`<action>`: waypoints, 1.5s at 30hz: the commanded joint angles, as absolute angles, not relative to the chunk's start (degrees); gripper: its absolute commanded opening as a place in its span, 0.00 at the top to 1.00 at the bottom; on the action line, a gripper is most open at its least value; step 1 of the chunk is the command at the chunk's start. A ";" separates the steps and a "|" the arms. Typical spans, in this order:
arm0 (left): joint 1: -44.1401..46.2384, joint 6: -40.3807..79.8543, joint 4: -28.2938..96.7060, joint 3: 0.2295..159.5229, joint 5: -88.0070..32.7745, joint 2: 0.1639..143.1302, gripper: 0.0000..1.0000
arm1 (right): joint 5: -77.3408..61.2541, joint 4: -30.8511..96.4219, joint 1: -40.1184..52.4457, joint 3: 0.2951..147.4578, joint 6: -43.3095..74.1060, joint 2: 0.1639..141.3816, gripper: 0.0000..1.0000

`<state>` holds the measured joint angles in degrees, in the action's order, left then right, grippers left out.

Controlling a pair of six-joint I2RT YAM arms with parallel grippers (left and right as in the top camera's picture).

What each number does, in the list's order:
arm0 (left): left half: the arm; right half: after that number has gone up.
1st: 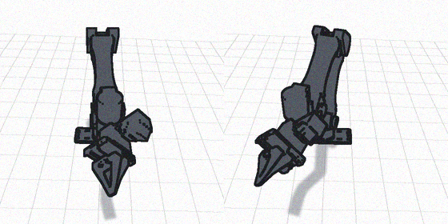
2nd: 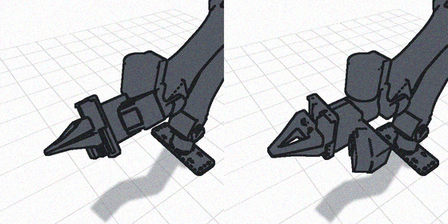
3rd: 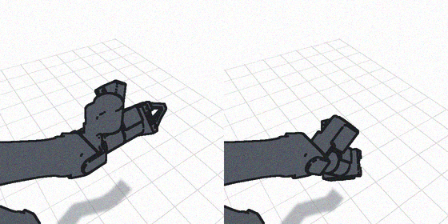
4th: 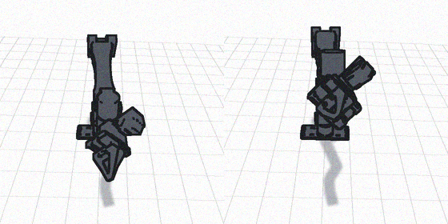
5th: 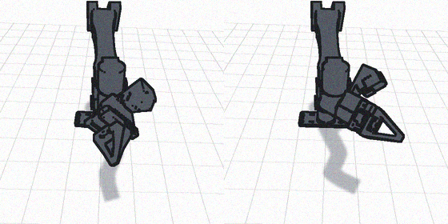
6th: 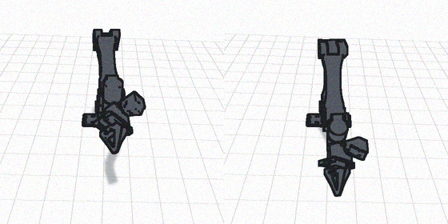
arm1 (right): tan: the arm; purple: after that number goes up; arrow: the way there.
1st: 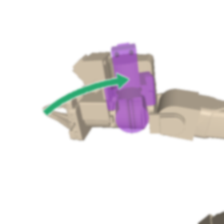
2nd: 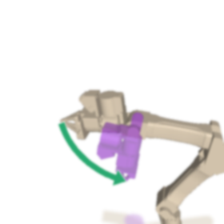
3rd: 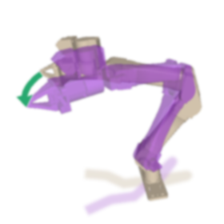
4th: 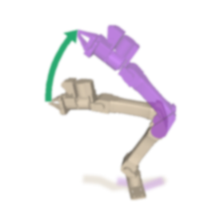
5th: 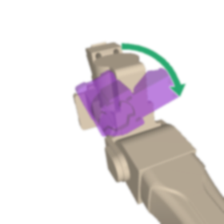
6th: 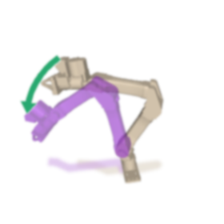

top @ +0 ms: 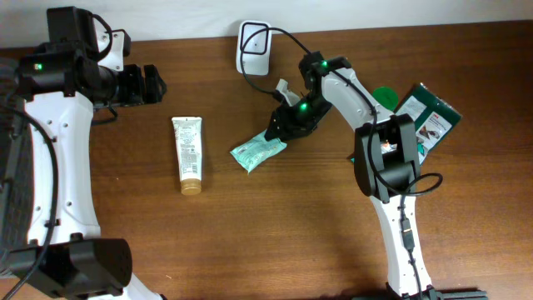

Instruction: Scan the item barcode

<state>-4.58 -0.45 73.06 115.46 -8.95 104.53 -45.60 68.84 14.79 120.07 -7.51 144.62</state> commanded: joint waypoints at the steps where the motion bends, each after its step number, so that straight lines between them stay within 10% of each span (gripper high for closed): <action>1: -4.78 -1.15 72.97 116.33 -8.93 104.29 0.01 | -48.90 68.05 16.34 118.02 -8.12 144.77 0.43; 14: -4.78 -1.15 72.97 116.33 -8.93 104.29 0.01 | -48.31 63.35 18.74 114.34 -6.17 144.68 0.92; 45: -4.78 -1.15 72.97 116.33 -8.95 104.29 0.01 | -42.68 73.14 11.99 120.92 4.99 113.69 0.96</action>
<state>-4.58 -0.45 73.06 115.46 -8.95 104.53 -36.93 72.71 11.55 119.70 4.58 117.21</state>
